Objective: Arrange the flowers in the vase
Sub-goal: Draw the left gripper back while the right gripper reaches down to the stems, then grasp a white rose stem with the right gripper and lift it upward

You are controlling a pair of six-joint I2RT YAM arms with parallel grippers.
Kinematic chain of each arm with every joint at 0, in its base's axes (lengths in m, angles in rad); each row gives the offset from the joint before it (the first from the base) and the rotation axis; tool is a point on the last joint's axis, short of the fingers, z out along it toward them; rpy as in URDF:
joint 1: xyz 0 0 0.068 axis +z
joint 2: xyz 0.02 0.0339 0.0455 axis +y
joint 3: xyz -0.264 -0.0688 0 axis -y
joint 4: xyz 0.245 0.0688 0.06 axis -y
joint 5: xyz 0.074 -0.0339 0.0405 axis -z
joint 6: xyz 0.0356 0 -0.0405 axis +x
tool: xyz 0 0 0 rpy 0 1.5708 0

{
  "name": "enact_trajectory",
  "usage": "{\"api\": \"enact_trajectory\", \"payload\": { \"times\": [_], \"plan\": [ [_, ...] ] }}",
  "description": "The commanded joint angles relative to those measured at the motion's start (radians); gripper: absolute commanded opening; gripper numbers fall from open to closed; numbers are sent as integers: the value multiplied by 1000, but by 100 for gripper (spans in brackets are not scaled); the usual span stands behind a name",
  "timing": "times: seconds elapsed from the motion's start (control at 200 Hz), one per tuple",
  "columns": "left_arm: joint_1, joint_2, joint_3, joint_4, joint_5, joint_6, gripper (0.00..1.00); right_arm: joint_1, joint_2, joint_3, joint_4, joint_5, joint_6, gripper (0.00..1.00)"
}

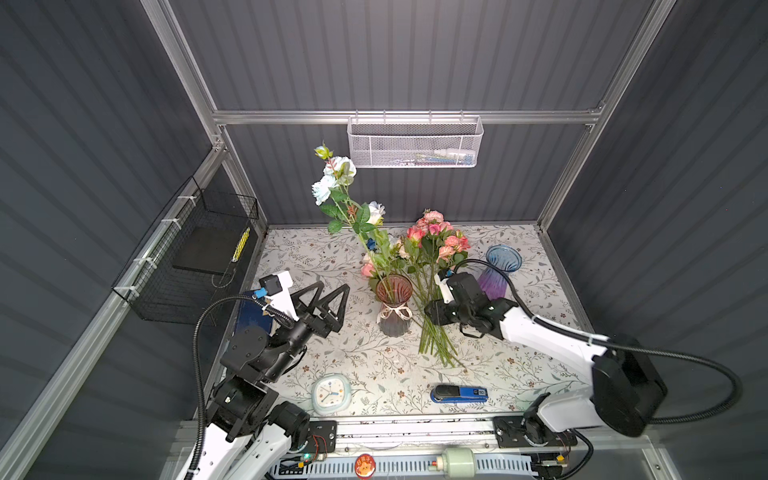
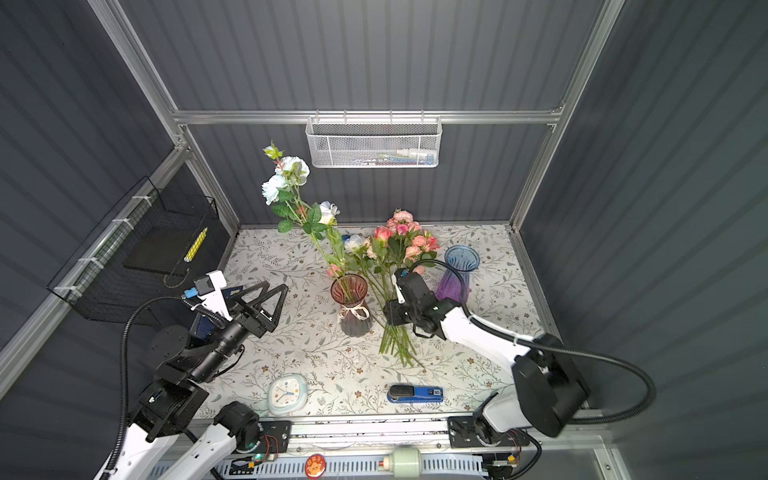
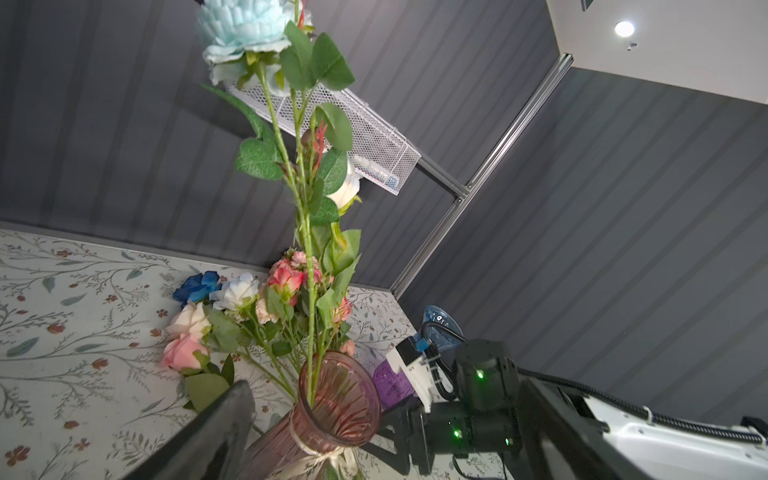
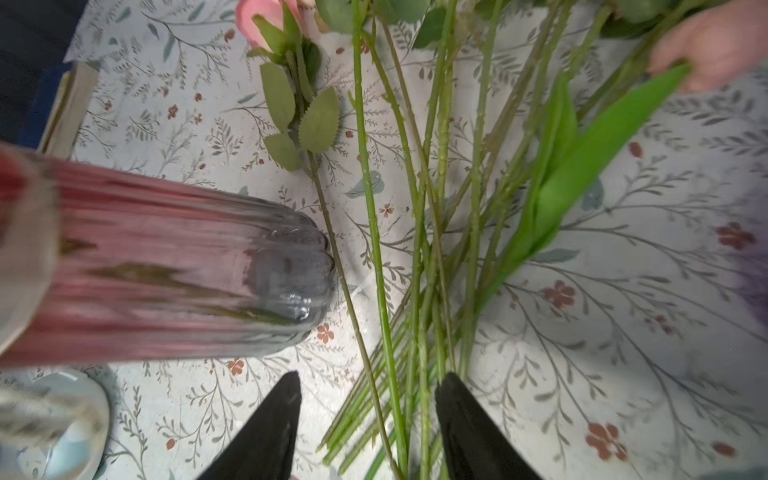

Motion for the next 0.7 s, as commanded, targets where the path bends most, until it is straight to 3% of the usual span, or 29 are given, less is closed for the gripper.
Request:
{"api": "enact_trajectory", "payload": {
  "times": [0.0, 0.31, 0.695],
  "plan": [
    [-4, -32, -24, -64, -13, -34, 100, -25, 130, 105, 8, -92, -51, 54],
    [-4, -75, -43, -132, -36, -32, 100, -40, 381, 302, -31, -87, -143, 47],
    [-3, -52, -45, -144, -43, -32, 100, -42, 443, 331, 59, -158, -229, 14]
  ]
}}
